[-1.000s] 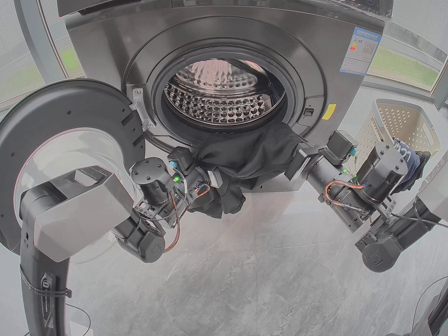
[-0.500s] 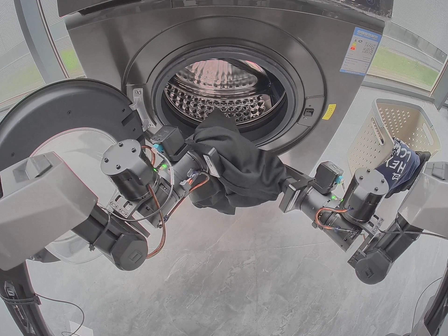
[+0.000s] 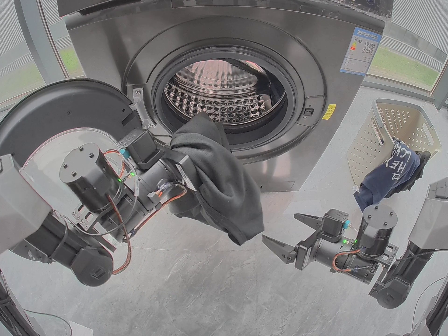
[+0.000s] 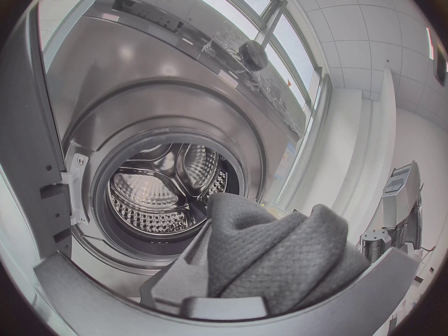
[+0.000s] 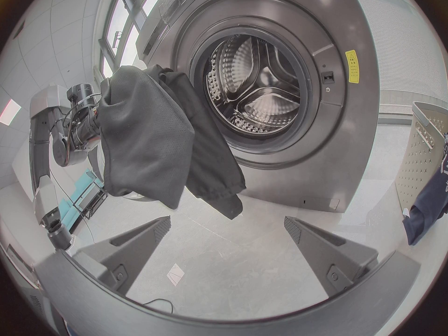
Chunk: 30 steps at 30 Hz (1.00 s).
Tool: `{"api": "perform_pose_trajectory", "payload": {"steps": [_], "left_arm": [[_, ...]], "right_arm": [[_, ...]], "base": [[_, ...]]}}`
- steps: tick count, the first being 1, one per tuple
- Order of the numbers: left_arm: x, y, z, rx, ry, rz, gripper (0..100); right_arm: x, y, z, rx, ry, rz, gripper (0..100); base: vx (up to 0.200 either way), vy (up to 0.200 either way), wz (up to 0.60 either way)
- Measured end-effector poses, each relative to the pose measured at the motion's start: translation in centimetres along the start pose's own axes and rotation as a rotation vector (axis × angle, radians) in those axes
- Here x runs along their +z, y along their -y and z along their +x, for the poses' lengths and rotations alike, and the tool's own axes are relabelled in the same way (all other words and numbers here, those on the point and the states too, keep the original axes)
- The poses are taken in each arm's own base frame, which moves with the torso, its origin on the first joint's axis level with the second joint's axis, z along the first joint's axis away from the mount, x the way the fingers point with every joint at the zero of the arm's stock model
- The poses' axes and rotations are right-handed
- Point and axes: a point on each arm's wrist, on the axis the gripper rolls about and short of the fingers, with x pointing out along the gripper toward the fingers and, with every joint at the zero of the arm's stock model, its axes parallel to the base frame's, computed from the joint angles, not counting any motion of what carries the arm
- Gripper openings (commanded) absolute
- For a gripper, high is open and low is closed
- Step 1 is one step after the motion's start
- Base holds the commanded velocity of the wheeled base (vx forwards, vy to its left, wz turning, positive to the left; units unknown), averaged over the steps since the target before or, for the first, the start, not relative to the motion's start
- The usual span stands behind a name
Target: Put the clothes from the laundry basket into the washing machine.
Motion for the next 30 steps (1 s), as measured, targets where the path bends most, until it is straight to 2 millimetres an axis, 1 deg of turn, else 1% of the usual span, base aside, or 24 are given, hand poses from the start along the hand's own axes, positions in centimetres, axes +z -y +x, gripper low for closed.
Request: {"api": "perform_pose_trajectory", "payload": {"steps": [6,12,21,26,30], "left_arm": [[1.0,0.1,-0.8,0.004,0.013,-0.006,0],[0.6,0.3,-2.1,0.011,-0.028,-0.011,0],[0.8,0.5,-3.4,0.020,-0.049,-0.002,0],[0.4,0.4,-4.1,0.026,-0.081,-0.007,0],[-0.4,0.6,-5.2,0.026,-0.131,-0.017,0]], "right_arm": [[0.0,-0.2,-1.0,0.005,-0.011,-0.002,100],[0.3,0.0,-1.4,-0.002,-0.003,-0.001,100],[0.4,0.1,-1.5,-0.007,0.003,0.000,100],[0.4,0.1,-1.5,-0.008,0.001,0.000,100],[0.4,0.1,-1.6,-0.010,0.000,0.001,100]], "base": [[0.000,0.000,0.00],[0.000,0.000,0.00],[0.000,0.000,0.00],[0.000,0.000,0.00],[0.000,0.000,0.00]]}}
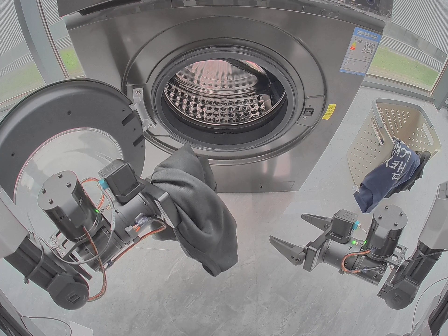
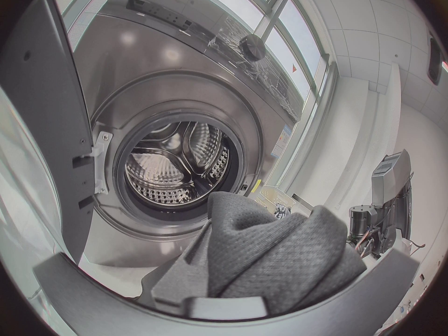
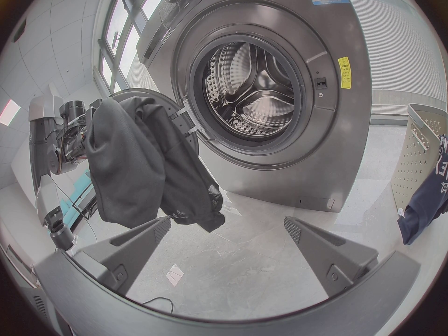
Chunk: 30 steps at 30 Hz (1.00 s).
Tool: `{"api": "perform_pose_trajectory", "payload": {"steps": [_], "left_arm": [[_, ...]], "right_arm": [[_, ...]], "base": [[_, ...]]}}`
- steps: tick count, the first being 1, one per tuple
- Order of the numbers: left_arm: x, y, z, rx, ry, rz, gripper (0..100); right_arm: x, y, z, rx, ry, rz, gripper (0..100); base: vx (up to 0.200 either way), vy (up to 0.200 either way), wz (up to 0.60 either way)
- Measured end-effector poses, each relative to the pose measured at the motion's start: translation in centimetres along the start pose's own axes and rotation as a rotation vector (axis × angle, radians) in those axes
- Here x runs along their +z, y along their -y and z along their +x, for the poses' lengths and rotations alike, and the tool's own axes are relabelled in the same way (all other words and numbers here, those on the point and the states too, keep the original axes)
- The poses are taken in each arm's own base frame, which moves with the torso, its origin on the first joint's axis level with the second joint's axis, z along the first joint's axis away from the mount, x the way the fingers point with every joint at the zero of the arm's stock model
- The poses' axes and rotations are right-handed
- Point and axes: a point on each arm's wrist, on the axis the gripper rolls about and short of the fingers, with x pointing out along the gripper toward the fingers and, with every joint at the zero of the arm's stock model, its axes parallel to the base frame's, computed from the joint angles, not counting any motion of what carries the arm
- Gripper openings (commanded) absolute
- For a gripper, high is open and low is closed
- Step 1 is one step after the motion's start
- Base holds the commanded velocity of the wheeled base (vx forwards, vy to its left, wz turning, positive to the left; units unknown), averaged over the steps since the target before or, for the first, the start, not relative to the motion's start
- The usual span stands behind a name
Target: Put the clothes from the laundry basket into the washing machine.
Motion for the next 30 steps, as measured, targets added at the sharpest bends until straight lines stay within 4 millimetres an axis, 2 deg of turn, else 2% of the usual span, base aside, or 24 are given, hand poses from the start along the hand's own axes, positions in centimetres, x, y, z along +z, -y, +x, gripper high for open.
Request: {"api": "perform_pose_trajectory", "payload": {"steps": [22,30], "left_arm": [[-0.82,0.17,-0.65,-0.008,-0.041,0.008,0],[-0.99,0.15,-0.60,-0.008,-0.047,0.029,0]], "right_arm": [[0.19,0.51,-0.14,-0.017,0.007,0.002,100],[0.16,0.40,-0.14,-0.014,0.006,0.002,100]], "base": [[0.000,0.000,0.00],[0.200,0.000,0.00]]}}
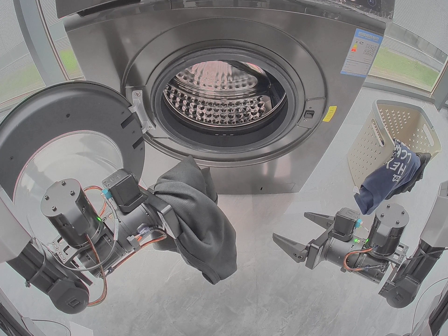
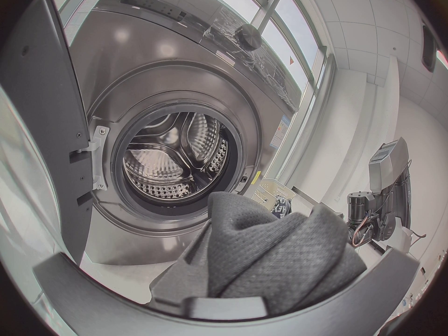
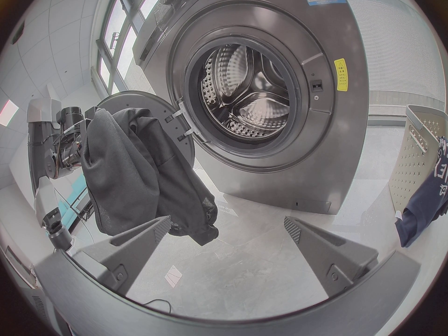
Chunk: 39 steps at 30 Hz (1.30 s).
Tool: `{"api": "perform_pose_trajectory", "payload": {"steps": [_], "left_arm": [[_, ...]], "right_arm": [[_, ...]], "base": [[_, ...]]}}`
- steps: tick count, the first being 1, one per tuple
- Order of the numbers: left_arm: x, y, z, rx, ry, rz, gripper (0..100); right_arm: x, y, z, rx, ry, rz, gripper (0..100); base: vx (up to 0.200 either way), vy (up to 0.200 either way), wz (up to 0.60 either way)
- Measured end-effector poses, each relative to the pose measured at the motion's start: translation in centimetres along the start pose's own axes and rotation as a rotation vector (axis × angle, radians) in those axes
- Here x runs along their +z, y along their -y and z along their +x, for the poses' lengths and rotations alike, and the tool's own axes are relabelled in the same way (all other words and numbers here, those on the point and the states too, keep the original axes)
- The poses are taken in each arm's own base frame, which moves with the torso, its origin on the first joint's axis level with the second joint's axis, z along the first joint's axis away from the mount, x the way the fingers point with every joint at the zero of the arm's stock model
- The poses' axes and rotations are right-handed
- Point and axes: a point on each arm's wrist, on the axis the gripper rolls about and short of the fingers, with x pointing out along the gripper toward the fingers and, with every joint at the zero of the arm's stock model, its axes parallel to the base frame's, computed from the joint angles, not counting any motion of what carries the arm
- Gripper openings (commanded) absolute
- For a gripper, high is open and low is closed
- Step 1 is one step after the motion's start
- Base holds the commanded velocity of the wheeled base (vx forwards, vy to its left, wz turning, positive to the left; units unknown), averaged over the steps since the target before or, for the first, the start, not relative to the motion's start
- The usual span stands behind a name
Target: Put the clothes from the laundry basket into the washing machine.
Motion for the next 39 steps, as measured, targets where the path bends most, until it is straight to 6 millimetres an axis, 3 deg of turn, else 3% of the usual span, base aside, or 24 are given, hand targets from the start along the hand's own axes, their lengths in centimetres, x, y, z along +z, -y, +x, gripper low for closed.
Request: {"api": "perform_pose_trajectory", "payload": {"steps": [10,39], "left_arm": [[-0.29,0.08,0.05,-0.003,-0.011,0.002,0],[-0.58,0.32,0.07,-0.012,-0.022,0.001,0]], "right_arm": [[-0.01,-0.07,0.01,0.003,0.000,0.000,100],[-0.17,-0.17,-0.09,0.005,-0.008,0.000,100]], "base": [[0.200,0.000,0.00],[0.000,0.000,0.00]]}}
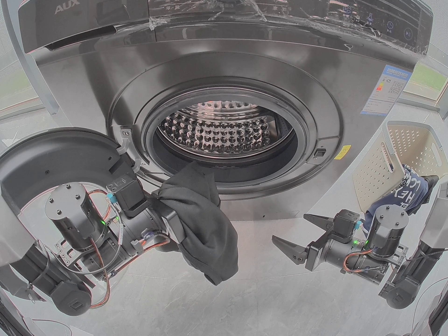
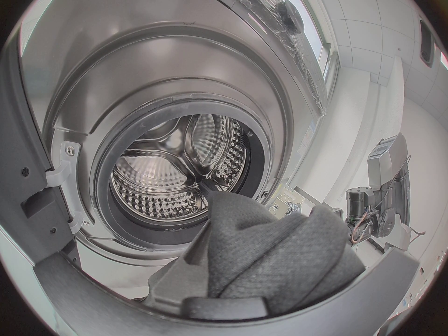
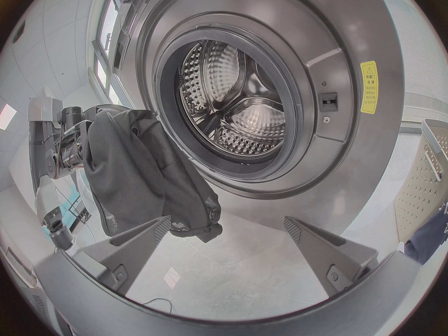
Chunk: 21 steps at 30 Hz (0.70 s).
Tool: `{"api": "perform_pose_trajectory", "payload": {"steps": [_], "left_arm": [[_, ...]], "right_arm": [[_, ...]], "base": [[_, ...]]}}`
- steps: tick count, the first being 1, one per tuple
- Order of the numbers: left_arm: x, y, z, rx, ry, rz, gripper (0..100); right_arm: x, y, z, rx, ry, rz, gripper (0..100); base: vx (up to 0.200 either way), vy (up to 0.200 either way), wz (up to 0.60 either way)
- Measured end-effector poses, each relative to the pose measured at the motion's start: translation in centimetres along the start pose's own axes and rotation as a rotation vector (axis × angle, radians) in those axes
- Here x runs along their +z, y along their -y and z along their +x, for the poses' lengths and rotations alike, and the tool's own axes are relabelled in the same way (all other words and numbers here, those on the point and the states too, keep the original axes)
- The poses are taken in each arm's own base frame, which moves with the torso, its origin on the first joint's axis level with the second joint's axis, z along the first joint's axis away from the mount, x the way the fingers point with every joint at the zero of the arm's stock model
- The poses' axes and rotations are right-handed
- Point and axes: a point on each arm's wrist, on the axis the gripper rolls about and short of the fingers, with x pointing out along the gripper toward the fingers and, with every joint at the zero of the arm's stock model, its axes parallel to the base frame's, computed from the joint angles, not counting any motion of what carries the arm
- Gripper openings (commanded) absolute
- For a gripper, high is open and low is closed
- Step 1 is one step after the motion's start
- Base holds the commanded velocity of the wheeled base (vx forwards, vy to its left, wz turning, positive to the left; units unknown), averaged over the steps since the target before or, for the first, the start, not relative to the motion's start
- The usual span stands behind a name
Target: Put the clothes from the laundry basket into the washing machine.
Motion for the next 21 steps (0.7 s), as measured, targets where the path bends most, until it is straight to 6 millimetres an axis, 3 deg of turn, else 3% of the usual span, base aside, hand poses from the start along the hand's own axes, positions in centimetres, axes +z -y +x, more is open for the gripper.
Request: {"api": "perform_pose_trajectory", "payload": {"steps": [19,21], "left_arm": [[-0.15,-0.04,0.07,0.001,-0.005,0.012,0],[-0.18,-0.04,0.08,0.001,-0.006,0.019,0]], "right_arm": [[-0.07,-0.03,-0.02,0.001,-0.004,0.000,100],[-0.07,-0.04,-0.02,0.002,-0.003,0.000,100]], "base": [[0.000,0.000,0.00],[0.000,-0.200,0.00]]}}
